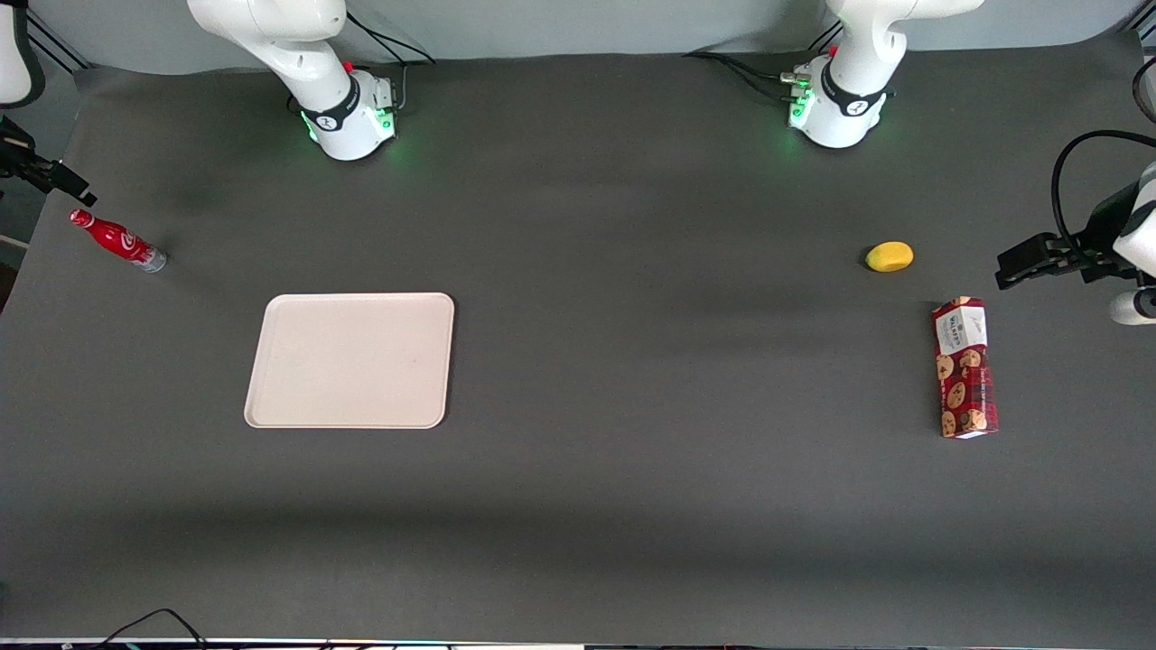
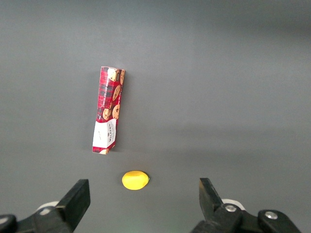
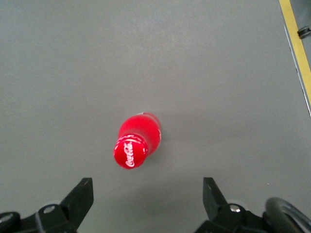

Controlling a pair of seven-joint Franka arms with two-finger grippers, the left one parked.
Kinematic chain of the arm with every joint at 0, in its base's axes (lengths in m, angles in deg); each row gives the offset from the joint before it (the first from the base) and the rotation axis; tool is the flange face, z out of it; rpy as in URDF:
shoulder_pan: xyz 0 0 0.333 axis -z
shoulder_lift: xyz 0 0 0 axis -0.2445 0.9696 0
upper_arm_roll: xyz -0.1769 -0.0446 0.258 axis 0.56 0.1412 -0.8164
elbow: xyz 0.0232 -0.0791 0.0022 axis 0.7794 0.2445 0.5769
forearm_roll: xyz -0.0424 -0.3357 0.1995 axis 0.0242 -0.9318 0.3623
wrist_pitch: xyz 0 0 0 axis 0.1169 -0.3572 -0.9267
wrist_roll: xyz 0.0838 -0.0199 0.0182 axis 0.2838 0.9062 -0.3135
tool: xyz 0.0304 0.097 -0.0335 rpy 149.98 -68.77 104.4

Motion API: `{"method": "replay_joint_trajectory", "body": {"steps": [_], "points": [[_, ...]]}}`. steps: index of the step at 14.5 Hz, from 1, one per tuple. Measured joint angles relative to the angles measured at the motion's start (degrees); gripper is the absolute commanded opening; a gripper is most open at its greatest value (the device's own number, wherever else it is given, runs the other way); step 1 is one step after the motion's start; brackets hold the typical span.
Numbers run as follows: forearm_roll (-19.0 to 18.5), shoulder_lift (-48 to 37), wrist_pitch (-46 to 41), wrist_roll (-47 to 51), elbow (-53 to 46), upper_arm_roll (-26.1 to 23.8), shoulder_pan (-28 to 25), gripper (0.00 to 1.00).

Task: Place coke bottle on tray
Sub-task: 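Lower the right gripper and close it on the bottle neck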

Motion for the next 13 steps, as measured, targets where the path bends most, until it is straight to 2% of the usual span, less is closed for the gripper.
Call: {"method": "replay_joint_trajectory", "body": {"steps": [4, 10, 13], "points": [[0.3, 4.2, 2.5, -0.2, -0.4, -0.1, -0.6, 1.00], [0.5, 5.5, 2.5, -0.3, -0.7, -0.1, -0.6, 1.00], [5.5, 6.2, 2.3, -3.8, -0.7, -0.1, -0.7, 1.00]]}}
